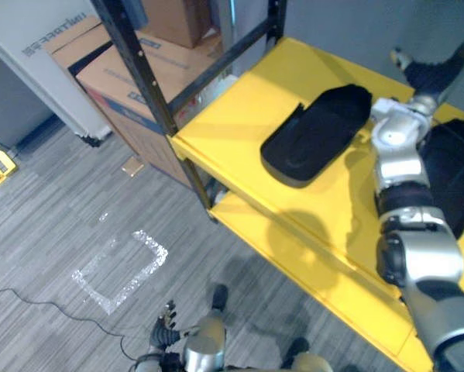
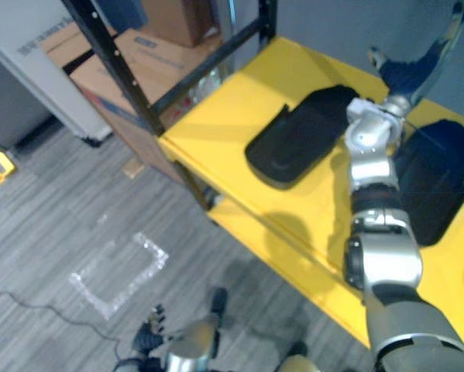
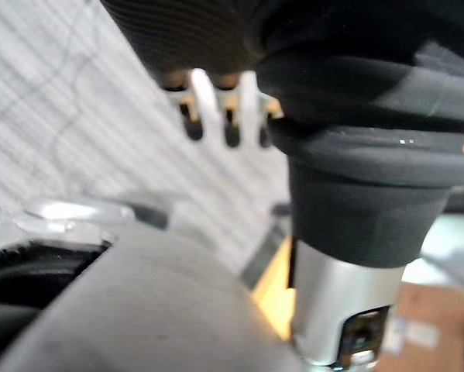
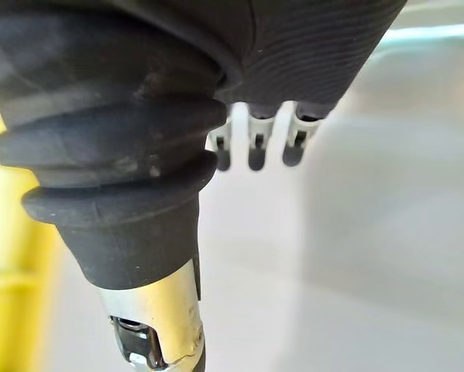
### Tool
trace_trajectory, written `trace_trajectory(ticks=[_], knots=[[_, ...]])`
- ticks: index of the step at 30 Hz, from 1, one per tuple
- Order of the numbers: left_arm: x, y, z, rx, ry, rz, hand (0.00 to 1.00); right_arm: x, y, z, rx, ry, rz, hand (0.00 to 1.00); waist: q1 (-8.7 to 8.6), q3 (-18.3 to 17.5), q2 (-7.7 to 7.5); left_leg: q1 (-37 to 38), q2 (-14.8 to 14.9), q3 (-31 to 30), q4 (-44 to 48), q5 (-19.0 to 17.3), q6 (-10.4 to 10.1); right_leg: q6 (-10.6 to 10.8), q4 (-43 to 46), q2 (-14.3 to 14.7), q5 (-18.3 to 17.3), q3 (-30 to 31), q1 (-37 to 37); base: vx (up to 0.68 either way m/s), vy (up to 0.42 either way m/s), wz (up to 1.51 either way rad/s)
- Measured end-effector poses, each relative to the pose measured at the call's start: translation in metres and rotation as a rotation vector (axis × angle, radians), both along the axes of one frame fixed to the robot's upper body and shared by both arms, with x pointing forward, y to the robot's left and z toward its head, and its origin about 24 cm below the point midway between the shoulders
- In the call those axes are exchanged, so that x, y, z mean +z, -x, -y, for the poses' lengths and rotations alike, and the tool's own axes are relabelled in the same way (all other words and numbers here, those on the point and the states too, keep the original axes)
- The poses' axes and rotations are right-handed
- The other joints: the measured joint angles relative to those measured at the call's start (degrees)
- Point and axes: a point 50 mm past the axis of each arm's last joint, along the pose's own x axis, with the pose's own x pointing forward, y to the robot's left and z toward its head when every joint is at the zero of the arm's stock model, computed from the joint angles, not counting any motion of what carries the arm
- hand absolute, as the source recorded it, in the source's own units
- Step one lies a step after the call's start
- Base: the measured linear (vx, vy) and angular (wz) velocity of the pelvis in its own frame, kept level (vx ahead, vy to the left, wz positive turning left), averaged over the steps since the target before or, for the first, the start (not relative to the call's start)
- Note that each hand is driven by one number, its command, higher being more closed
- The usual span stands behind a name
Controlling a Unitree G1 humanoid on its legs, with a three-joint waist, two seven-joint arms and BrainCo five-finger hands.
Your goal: Walk over and take plastic housings, then place them on the shelf
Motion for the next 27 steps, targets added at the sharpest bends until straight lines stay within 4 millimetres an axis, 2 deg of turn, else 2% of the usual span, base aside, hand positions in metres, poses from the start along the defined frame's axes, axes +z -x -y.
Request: trace_trajectory(ticks=[2, 3, 6, 8, 9, 12, 17, 20, 24, 27], knots=[[-0.002, 0.004, -0.005, 0.001, -0.014, -0.024, 0.00, -0.004, 0.006, -0.023, 0.216, 0.076, 0.004, 0.00, -0.34, -1.65, -1.26, 0.30, 0.35, 1.52, -0.04, -0.09, -0.10, -0.11, -1.32, 0.16, 0.89, 1.38, -0.11, -0.01, 0.003, -0.28], [-0.003, 0.005, -0.007, 0.000, -0.019, -0.034, 0.00, -0.007, 0.008, -0.030, 0.271, 0.099, -0.004, 0.00, -0.64, -2.31, -1.66, 0.32, 0.45, 1.91, -0.05, -0.09, -0.11, -0.17, -1.66, 0.26, 1.09, 1.57, -0.10, -0.01, -0.003, -0.29], [-0.007, 0.013, -0.015, 0.009, -0.068, -0.080, 0.00, -0.027, 0.025, -0.095, 0.677, 0.277, -0.070, 0.00, -1.67, -5.51, -3.94, 1.36, 1.73, 4.38, -0.30, -0.30, -0.38, -0.76, -2.67, 1.38, 1.82, 3.74, -0.20, -0.03, -0.037, -0.35], [-0.007, 0.014, -0.018, 0.027, -0.077, -0.087, 0.00, -0.035, 0.032, -0.113, 0.788, 0.341, -0.105, 0.00, -1.98, -6.48, -4.50, 1.44, 2.16, 4.52, -0.33, -0.44, -0.53, -0.87, -2.69, 1.82, 1.84, 4.12, -0.28, -0.06, -0.026, -0.15], [-0.008, 0.017, -0.022, 0.053, -0.090, -0.107, 0.00, -0.046, 0.040, -0.132, 0.915, 0.403, -0.162, 0.00, -2.32, -7.58, -5.22, 1.48, 2.34, 4.65, -0.34, -0.47, -0.57, -1.12, -2.79, 2.16, 1.66, 4.20, -0.42, -0.08, -0.024, -0.05], [-0.010, 0.024, -0.027, 0.097, -0.106, -0.132, 0.00, -0.061, 0.045, -0.146, 1.083, 0.400, -0.259, 0.00, -2.66, -8.59, -6.22, 1.46, 2.60, 4.78, -0.35, -0.63, -0.41, -1.41, -2.86, 2.31, 1.30, 4.41, -0.72, -0.11, -0.019, -0.04], [-0.011, 0.042, -0.037, 0.174, -0.135, -0.174, 0.00, -0.093, 0.055, -0.155, 1.365, 0.318, -0.446, 0.00, -2.73, -9.97, -8.45, 1.28, 2.35, 5.94, -0.35, -0.86, -0.62, -0.88, -3.01, 1.72, 1.81, 5.31, -1.33, -0.03, 0.009, -0.07], [-0.012, 0.043, -0.038, 0.181, -0.142, -0.181, 0.00, -0.112, 0.065, -0.166, 1.484, 0.320, -0.549, 0.00, -2.76, -10.21, -8.83, 1.20, 2.11, 6.02, -0.35, -0.94, -0.50, -0.87, -3.05, 1.69, 1.82, 5.79, -1.44, 0.00, 0.004, -0.01], [-0.012, 0.043, -0.039, 0.196, -0.152, -0.199, 0.00, -0.138, 0.074, -0.175, 1.541, 0.306, -0.666, 0.00, -2.72, -10.82, -8.93, -0.39, 2.13, 5.87, -0.33, -0.88, -0.44, -1.01, -2.90, 1.87, 1.98, 5.69, -2.59, 0.02, -0.010, 0.01], [-0.013, 0.044, -0.039, 0.202, -0.156, -0.210, 0.00, -0.149, 0.074, -0.177, 1.538, 0.266, -0.703, 0.00, -2.63, -10.87, -8.98, -0.54, 1.97, 5.84, -0.31, -0.52, -0.37, -0.88, -2.70, 1.82, 2.33, 5.66, -2.78, 0.07, -0.021, 0.02]])
